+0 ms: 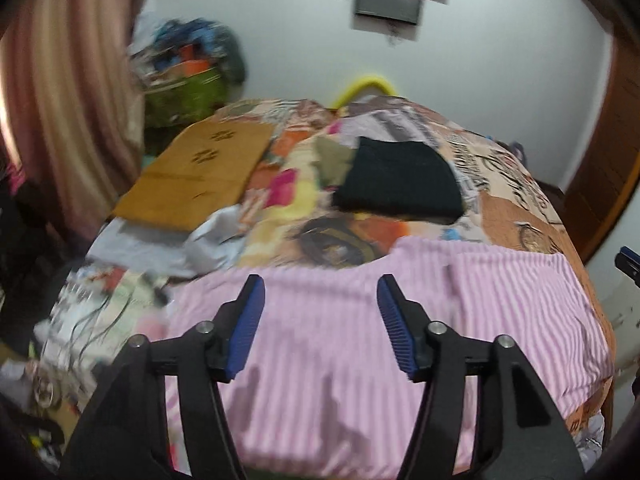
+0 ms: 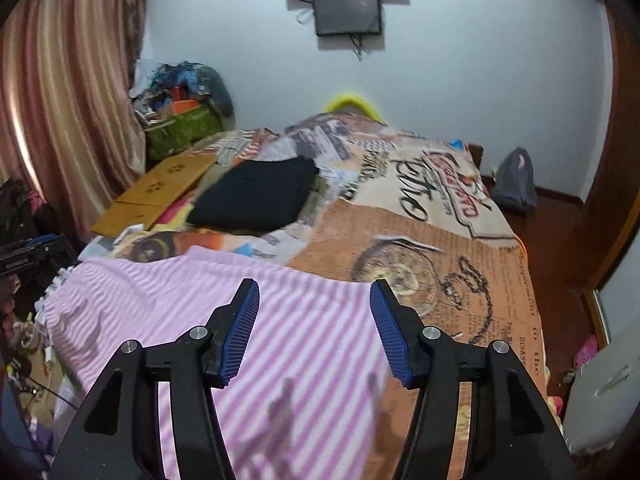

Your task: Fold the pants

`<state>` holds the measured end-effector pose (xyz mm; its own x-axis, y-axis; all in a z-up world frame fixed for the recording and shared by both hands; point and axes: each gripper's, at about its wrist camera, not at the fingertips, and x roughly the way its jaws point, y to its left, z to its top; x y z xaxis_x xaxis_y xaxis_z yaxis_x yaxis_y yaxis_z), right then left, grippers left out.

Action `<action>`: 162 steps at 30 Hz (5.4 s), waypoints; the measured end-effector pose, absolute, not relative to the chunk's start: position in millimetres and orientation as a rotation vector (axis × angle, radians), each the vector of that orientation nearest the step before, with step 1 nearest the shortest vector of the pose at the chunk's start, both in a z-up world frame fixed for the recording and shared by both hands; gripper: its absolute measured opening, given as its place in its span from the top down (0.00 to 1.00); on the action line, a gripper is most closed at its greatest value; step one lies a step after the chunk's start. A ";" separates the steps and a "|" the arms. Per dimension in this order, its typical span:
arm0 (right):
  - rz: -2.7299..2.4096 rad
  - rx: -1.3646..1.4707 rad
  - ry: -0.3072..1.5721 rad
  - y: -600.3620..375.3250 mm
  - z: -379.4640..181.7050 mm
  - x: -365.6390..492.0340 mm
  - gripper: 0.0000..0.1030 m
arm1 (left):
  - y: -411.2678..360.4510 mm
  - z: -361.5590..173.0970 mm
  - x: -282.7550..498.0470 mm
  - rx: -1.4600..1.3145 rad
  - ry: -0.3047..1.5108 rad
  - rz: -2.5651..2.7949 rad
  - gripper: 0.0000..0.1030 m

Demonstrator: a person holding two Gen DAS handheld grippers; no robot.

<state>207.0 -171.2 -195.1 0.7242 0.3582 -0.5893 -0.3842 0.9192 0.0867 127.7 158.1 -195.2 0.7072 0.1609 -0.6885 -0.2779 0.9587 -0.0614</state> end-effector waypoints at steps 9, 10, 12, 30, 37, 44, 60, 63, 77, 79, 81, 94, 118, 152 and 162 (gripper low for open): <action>0.493 -0.096 0.623 -110.6 -200.9 176.3 0.35 | 225.6 -244.9 50.2 -0.382 0.835 0.357 0.37; 0.503 -0.106 0.629 -103.3 -204.2 174.5 0.35 | 230.4 -253.6 43.5 -0.419 0.851 0.357 0.37; 0.514 -0.126 0.645 -90.2 -213.4 172.6 0.35 | 235.9 -273.1 33.2 -0.484 0.884 0.345 0.37; 0.499 -0.164 0.826 -64.8 -264.7 167.4 0.35 | 233.0 -315.4 47.3 -0.602 0.901 0.250 0.37; 0.495 -0.150 0.850 -62.4 -273.3 171.7 0.35 | 243.0 -316.2 67.3 -0.571 0.908 0.281 0.44; 0.504 -0.151 0.859 -62.7 -279.7 172.4 0.35 | 250.5 -316.1 76.1 -0.549 0.918 0.321 0.74; 0.495 -0.085 0.812 -94.0 -261.1 163.5 0.35 | 202.7 -210.4 92.8 -0.305 0.713 0.238 0.90; 0.468 -0.079 0.801 -108.9 -257.5 159.1 0.35 | 185.7 -196.1 98.8 -0.263 0.689 0.205 0.91; 0.384 -0.021 0.851 -169.4 -274.8 156.2 0.35 | 91.3 -130.3 135.7 -0.122 0.577 0.027 0.92; 0.396 -0.021 0.862 -167.4 -281.0 154.9 0.35 | 76.7 -122.4 143.7 -0.107 0.567 -0.005 0.92; 0.396 -0.048 0.841 -164.6 -282.3 150.2 0.34 | 63.7 -116.6 149.9 -0.099 0.564 -0.030 0.93; 0.347 0.061 0.776 -220.2 -263.5 136.8 0.35 | -53.5 -92.6 178.6 0.047 0.541 -0.268 0.93; 0.122 0.209 0.769 -315.6 -259.6 101.4 0.35 | -194.8 -254.5 177.2 0.132 0.986 -0.595 0.93; 0.341 0.131 0.911 -215.3 -291.2 133.9 0.34 | 13.8 -282.1 205.1 0.101 1.023 -0.114 0.47; 0.354 0.061 0.901 -218.7 -294.8 165.2 0.30 | -0.9 -286.3 194.9 0.130 0.992 -0.121 0.47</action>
